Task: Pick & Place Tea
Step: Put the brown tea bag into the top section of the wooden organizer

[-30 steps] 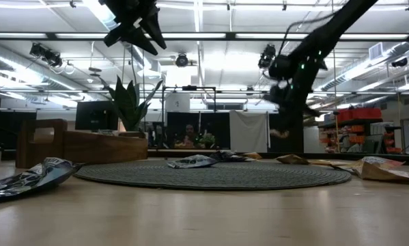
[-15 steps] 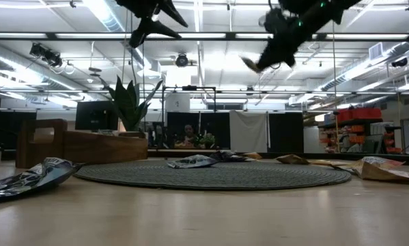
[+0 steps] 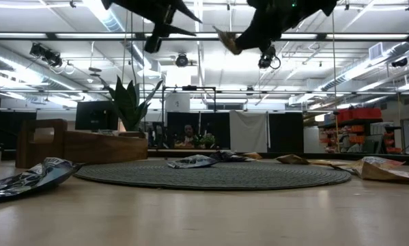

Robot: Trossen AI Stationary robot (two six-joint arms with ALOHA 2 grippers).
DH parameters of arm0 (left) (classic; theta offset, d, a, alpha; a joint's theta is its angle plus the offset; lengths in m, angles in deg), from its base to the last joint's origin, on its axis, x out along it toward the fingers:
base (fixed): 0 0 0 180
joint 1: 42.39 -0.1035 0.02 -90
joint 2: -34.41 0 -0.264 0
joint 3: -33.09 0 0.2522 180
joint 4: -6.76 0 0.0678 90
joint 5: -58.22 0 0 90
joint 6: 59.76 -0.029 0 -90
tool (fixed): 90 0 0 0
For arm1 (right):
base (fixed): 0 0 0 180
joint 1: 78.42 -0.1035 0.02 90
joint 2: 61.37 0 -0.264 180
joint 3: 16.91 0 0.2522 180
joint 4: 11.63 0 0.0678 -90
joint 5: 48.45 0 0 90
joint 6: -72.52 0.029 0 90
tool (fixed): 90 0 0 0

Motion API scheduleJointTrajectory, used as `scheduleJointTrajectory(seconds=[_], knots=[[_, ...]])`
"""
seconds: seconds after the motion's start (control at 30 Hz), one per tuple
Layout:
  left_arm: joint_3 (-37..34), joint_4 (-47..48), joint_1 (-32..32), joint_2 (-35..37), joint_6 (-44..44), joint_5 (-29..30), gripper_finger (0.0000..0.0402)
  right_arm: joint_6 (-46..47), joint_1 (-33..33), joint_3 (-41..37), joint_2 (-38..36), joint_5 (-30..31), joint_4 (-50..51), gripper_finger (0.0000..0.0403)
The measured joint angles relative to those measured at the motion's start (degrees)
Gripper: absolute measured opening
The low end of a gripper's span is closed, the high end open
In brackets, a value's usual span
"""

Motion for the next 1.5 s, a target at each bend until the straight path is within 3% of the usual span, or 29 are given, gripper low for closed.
scheduleJointTrajectory(seconds=[0.47,1.5], knots=[[0.0,-0.6,2.1,-6.6,5.1,-11.5,0.0136,0.4,-2.8,0.0,4.1,-0.2,-1.9,0.0004],[0.0,-4.1,3.5,-9.0,4.7,-9.8,0.0133,-0.2,-3.9,0.0,4.1,-1.8,-1.4,0.0004]])
